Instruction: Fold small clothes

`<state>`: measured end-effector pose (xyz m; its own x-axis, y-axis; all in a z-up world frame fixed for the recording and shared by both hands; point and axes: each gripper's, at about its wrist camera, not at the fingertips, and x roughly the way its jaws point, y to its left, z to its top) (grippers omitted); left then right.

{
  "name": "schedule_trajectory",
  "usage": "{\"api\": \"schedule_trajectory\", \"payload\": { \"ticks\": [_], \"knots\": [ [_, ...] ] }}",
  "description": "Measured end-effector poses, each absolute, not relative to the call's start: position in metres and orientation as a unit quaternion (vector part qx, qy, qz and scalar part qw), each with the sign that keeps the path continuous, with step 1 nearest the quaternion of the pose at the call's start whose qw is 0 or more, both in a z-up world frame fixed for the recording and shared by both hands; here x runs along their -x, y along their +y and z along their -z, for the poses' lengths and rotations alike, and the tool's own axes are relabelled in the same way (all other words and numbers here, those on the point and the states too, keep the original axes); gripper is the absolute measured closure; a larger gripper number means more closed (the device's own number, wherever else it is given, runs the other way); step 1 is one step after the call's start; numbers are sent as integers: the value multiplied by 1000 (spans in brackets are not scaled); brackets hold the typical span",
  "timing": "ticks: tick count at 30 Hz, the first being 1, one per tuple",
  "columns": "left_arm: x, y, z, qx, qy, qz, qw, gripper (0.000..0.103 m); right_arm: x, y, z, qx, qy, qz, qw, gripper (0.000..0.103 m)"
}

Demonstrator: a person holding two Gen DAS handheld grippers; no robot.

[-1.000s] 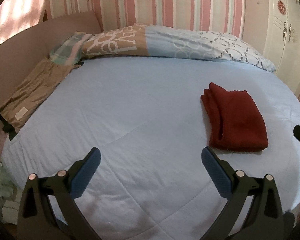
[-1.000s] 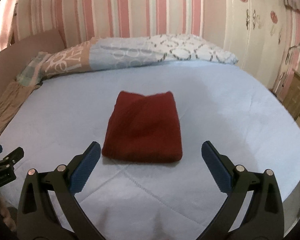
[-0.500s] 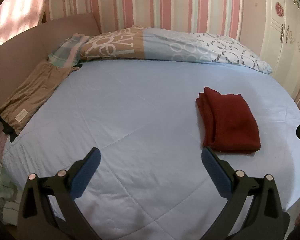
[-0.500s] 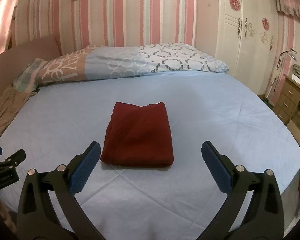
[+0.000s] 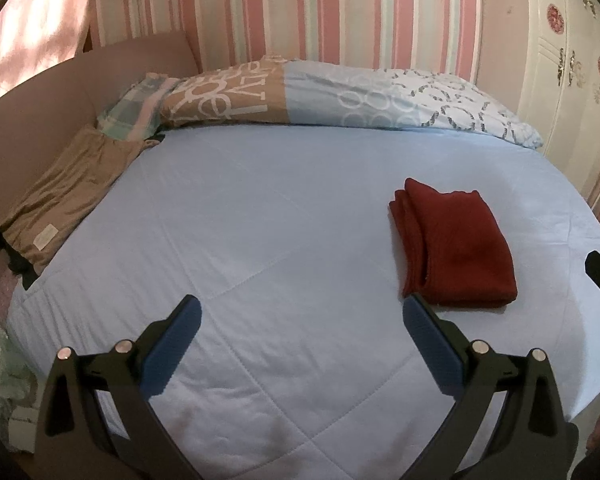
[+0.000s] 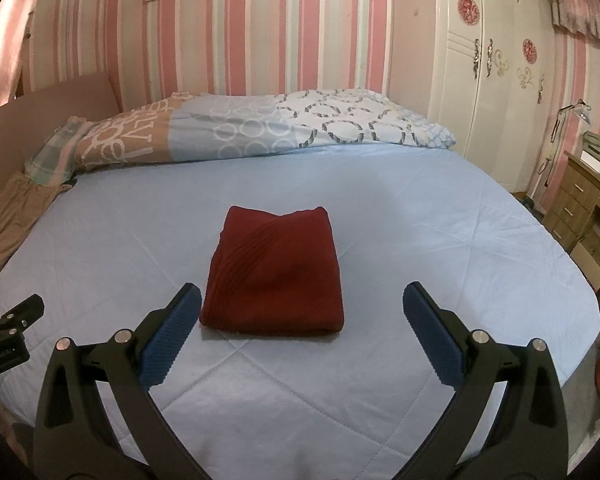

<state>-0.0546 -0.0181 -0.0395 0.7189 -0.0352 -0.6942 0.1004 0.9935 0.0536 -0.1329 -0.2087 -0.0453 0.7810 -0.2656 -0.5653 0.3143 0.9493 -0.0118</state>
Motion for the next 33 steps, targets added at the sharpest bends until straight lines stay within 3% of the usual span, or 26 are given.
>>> {"api": "schedule_trajectory", "payload": {
  "ticks": [33],
  "knots": [
    [64, -28, 37, -51, 366, 35, 929, 2, 132, -205, 49, -33, 291, 155, 943, 3]
  ]
}}
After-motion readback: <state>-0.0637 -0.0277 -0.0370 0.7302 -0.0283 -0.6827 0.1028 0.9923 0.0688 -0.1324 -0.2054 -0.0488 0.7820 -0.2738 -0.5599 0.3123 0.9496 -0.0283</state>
